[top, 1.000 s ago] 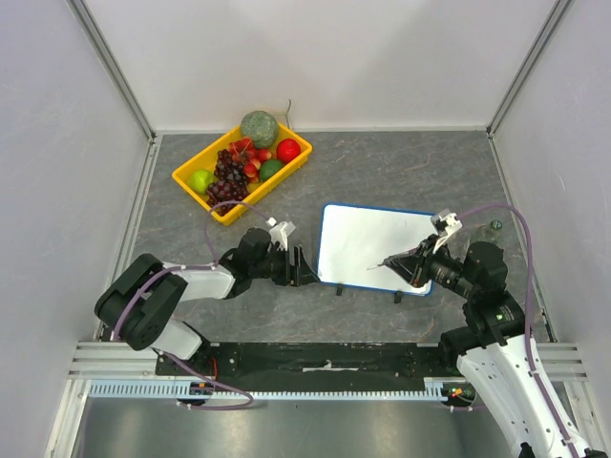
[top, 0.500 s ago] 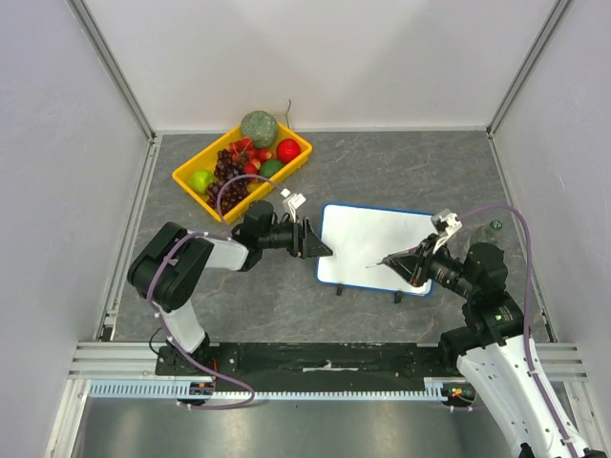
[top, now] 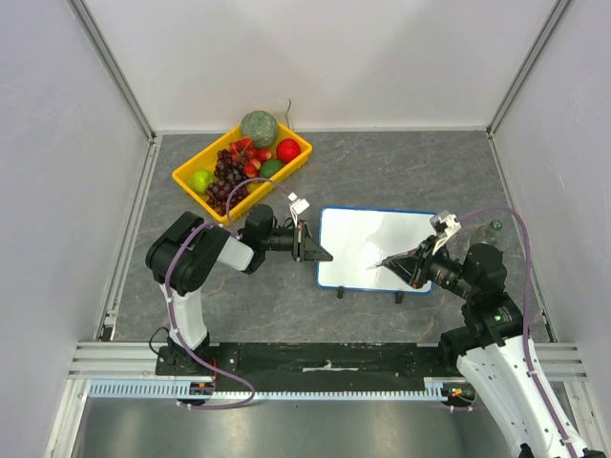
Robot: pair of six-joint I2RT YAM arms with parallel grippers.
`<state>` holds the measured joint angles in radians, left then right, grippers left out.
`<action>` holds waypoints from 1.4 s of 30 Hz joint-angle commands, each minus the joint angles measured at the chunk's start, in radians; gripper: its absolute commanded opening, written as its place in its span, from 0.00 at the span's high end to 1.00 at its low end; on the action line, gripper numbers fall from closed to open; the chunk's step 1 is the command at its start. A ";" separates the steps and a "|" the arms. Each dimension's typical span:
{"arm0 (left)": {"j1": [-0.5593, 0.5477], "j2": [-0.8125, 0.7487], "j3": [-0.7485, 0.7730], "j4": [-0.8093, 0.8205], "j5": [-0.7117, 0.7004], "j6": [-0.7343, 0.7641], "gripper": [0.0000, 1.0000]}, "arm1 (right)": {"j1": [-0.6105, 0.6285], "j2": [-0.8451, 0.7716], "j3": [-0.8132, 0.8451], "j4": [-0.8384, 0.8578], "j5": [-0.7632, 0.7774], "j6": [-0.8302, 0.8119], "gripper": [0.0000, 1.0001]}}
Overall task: Write a sentence on the whiteboard
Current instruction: Move the whiteboard to the center of the board.
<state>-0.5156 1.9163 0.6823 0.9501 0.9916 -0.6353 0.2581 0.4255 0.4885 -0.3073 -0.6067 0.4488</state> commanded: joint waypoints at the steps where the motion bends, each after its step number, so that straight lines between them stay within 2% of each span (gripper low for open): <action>1: 0.005 0.003 -0.078 0.108 0.027 0.000 0.98 | 0.004 0.007 -0.002 0.033 -0.021 -0.005 1.00; 13: 0.002 -0.005 -0.237 0.326 0.105 -0.083 0.98 | 0.004 0.032 -0.018 0.056 -0.015 -0.010 1.00; 29: -0.027 -0.016 -0.233 0.273 0.170 -0.090 0.98 | 0.003 0.062 -0.034 0.099 -0.025 0.004 1.00; 32: -0.055 -0.049 -0.234 0.208 0.147 -0.073 0.98 | 0.004 0.068 -0.036 0.103 -0.025 0.004 1.00; 38: -0.130 -0.163 -0.173 -0.144 0.059 0.103 0.98 | 0.003 0.076 -0.041 0.117 -0.027 0.004 1.00; 42: -0.133 -0.223 -0.175 -0.250 -0.002 0.166 0.98 | 0.003 0.067 -0.044 0.119 -0.025 0.005 1.00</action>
<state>-0.6369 1.7630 0.4938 0.8940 1.0363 -0.5980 0.2581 0.4995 0.4500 -0.2394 -0.6243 0.4503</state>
